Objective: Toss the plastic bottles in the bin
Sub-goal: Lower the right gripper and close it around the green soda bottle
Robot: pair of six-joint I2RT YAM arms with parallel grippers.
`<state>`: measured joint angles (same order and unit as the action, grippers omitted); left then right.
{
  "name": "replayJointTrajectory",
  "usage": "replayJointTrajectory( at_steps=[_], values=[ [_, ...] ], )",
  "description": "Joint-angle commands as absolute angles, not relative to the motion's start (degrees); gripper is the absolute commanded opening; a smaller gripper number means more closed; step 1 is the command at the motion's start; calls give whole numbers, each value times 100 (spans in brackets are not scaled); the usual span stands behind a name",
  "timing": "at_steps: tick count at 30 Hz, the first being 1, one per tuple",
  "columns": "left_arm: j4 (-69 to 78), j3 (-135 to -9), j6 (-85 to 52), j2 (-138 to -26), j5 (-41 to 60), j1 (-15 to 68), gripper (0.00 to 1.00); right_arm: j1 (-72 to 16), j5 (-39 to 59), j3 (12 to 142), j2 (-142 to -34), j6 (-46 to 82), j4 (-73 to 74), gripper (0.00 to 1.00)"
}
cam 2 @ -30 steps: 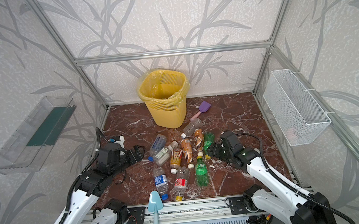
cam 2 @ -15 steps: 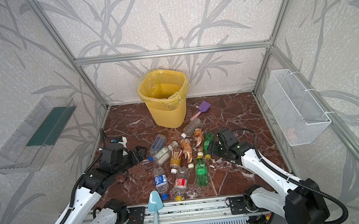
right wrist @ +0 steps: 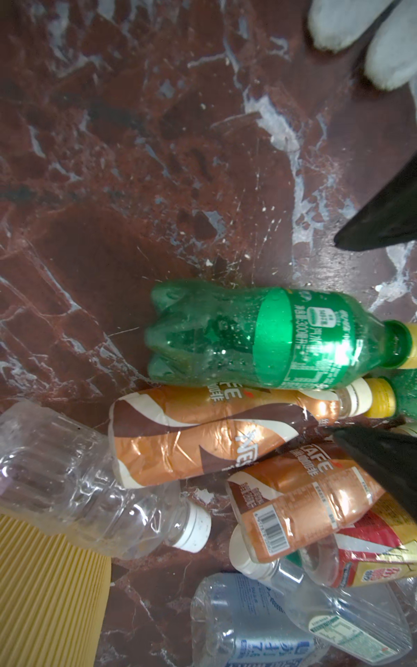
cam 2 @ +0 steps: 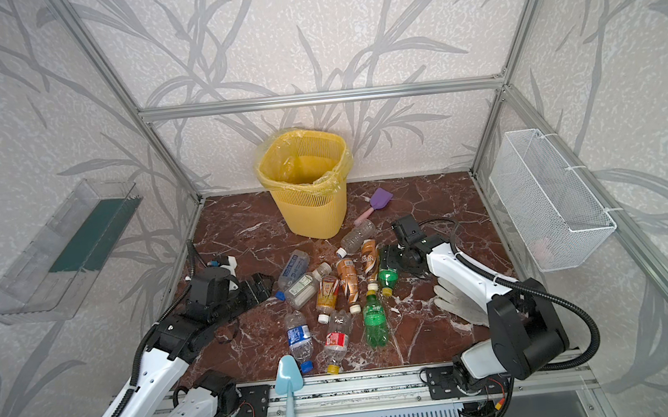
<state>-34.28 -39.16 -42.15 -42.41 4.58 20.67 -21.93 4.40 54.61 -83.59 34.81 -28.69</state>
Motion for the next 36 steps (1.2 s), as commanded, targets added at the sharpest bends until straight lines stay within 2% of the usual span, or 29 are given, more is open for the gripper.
replayJointTrajectory(
  at_steps=[1,10,15,20,26,36],
  values=[
    [-3484,-3859,-4271,-4189,448,2058,92,-2132,582,5787,-8702,3310,-3093,76],
    [-3472,-3851,-4273,-4225,460,2057,91,-2068,701,6195,-9601,3243,-3255,72],
    [-3495,-3867,-4263,-4219,465,2057,91,-1989,607,6262,-9747,3234,-3409,69],
    [-3502,-3874,-4246,-4220,450,2057,91,-1916,650,6148,-9747,3115,-3523,57],
    [-3508,-3894,-4210,-4259,439,2057,91,-1916,676,5780,-9358,3054,-3722,56],
    [-3387,-3902,-4228,-4443,516,2057,91,-2139,970,4928,-8026,3177,-3847,54]
  ],
)
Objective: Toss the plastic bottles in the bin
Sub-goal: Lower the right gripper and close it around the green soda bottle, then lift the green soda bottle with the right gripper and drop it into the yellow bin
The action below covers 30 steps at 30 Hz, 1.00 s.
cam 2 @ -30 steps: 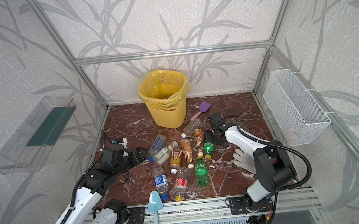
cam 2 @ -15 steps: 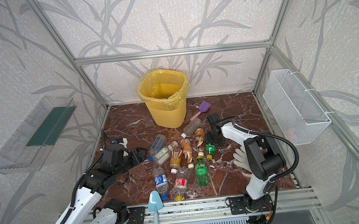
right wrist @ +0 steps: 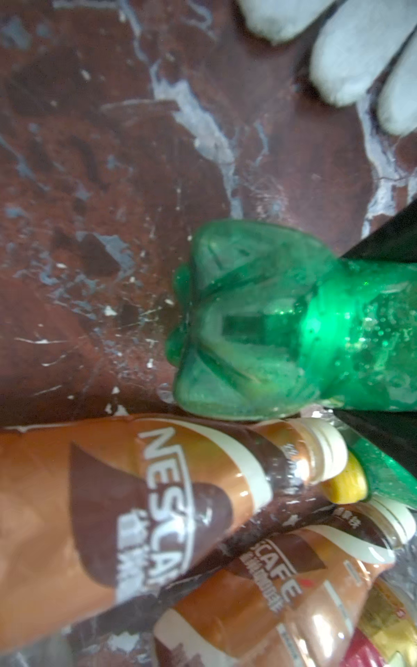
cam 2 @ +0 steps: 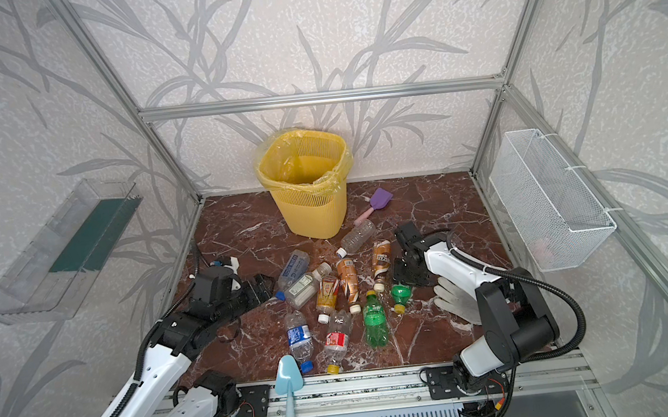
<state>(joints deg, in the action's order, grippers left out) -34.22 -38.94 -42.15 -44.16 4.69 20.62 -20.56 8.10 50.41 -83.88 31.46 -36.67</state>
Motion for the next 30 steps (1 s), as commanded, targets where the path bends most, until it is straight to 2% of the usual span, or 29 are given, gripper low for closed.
replayJointTrajectory(
  at_steps=[1,7,10,12,15,18,22,23,25,30],
  values=[
    [-3382,-3902,-4228,-4455,523,2057,91,-2156,999,4884,-7869,3197,-3847,54],
    [-3395,-3953,-4192,-4460,519,2057,91,-2217,1294,5094,-7053,3324,-3507,53],
    [-3397,-4000,-4206,-4483,510,2057,91,-2383,1310,5913,-7001,3436,-2937,52],
    [-3392,-4087,-4219,-4510,511,2057,91,-2530,1178,7164,-7328,3507,-2551,52],
    [-3383,-4270,-4209,-4682,453,2054,91,-2737,1137,9993,-8565,3321,-2748,53],
    [-3452,-4651,-4212,-4945,509,2047,90,-2825,992,13425,-10635,3277,-4023,69],
    [-3578,-4975,-4211,-5055,461,2032,90,-2786,864,16570,-12325,3320,-5772,82],
    [-3584,-4990,-4188,-5023,437,2024,90,-2786,817,17260,-12611,3284,-6178,88],
    [-3641,-4966,-4144,-4937,363,2017,90,-2816,605,18154,-12921,3182,-6952,92],
    [-3692,-4672,-4113,-4668,263,1986,90,-3303,-322,17686,-12522,2700,-8469,92]
  ],
)
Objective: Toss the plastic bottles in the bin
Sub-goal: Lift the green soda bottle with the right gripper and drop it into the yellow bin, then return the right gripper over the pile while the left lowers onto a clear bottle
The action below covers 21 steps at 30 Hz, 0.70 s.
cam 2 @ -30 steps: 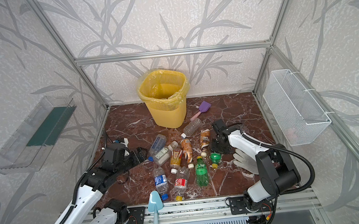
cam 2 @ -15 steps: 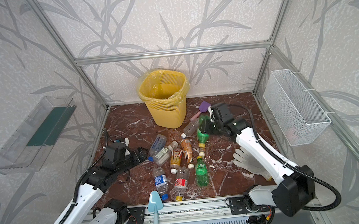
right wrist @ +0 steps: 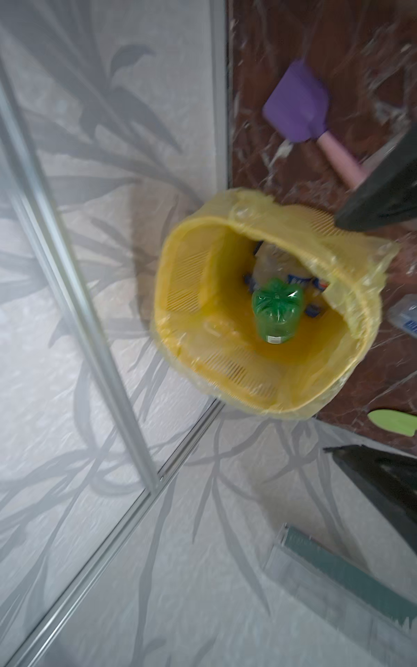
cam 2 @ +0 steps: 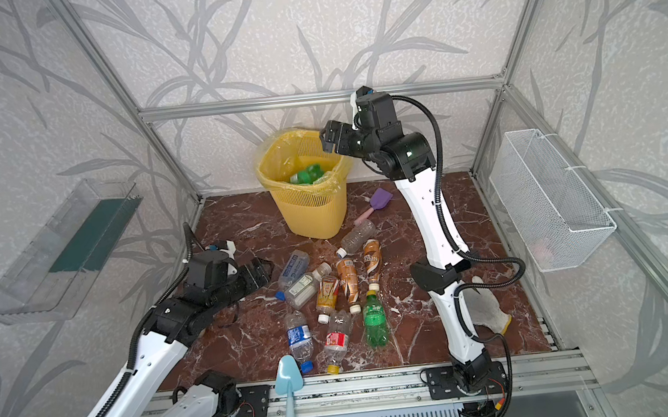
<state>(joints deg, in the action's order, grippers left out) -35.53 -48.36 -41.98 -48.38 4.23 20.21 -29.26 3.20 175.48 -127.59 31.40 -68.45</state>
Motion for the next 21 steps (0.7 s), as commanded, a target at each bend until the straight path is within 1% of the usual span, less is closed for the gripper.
replayJointTrajectory(
  at_steps=[1,2,3,4,5,8,13,17,19,20,21],
  values=[
    [-3682,-4579,-4128,-4614,247,1982,91,-3457,-476,17907,-12635,2600,-8806,92],
    [-3655,-4469,-4147,-4558,260,1982,90,-3615,-666,18158,-12777,2527,-9162,91],
    [-3639,-4373,-4173,-4515,272,1978,91,-3779,-824,17995,-12761,2502,-9367,91],
    [-3623,-4271,-4213,-4465,292,1979,91,-3955,-824,18187,-12895,2502,-9659,91],
    [-3608,-4178,-4232,-4407,320,1978,90,-4150,-1272,18117,-12904,2502,-9813,91],
    [-3614,-3980,-4289,-4232,342,1978,91,-4536,-1733,18189,-12956,2484,-10066,90],
    [-3702,-3863,-4258,-4050,349,1973,91,-4665,-2142,18174,-12881,2636,-10321,89],
    [-3821,-3845,-4154,-3927,308,1969,90,-4747,-2449,17164,-12457,2801,-10310,90],
    [-3882,-3840,-4118,-3872,301,1969,91,-4746,-2565,16316,-12081,2918,-10212,90],
    [-3908,-3832,-4097,-3842,287,1969,91,-4746,-2593,15614,-11760,2940,-9971,90],
    [-3931,-3808,-4083,-3804,275,1970,91,-4746,-2574,14635,-11276,2936,-9478,90]
  ],
)
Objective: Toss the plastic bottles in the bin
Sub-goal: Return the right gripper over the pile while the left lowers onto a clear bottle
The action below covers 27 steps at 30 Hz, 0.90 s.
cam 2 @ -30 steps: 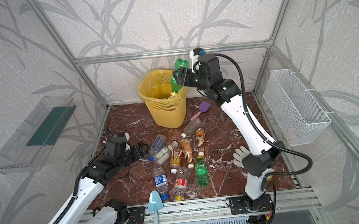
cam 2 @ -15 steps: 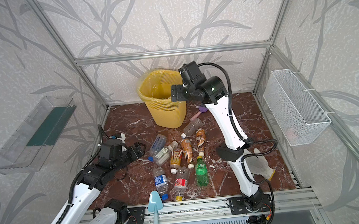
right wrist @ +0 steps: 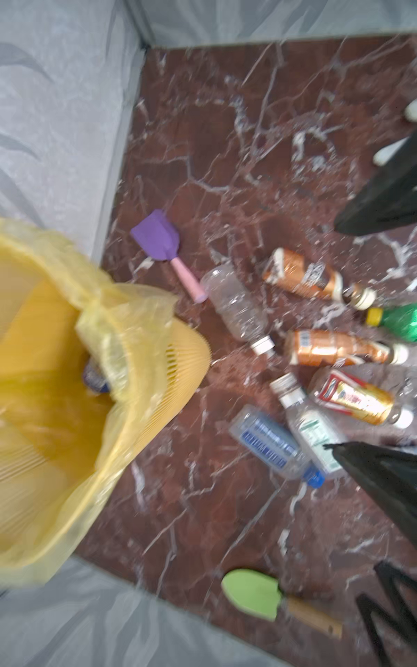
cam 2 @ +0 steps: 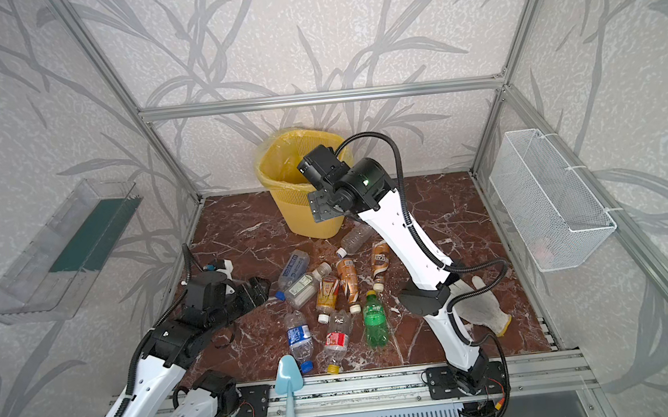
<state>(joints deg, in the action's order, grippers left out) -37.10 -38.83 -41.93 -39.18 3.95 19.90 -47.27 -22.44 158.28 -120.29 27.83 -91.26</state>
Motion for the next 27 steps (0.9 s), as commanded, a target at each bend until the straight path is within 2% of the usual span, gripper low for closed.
replayJointTrajectory(
  at_steps=[1,4,5,9,12,20,27],
  values=[
    [-3950,-3804,-4072,-3778,277,1970,91,-4735,-2484,13612,-10732,2905,-8832,90],
    [-3957,-3777,-4057,-3727,283,1969,91,-4621,-2142,10461,-8852,2687,-6544,88],
    [-3951,-3769,-4050,-3733,300,1964,91,-4475,-1903,9818,-8410,2827,-6163,87],
    [-3849,-3722,-4093,-3805,440,1959,91,-4110,-1498,8478,-7616,3068,-5947,86],
    [-3687,-3625,-4195,-3897,671,1960,91,-3987,-1039,7285,-7008,3165,-5238,83],
    [-3546,-3497,-4287,-4179,1546,2011,86,-3847,60,5426,-6255,3621,-3890,81],
    [-4032,-3529,-4485,-4368,1080,2758,84,-3850,242,4857,-6301,3973,-3405,81]
  ],
)
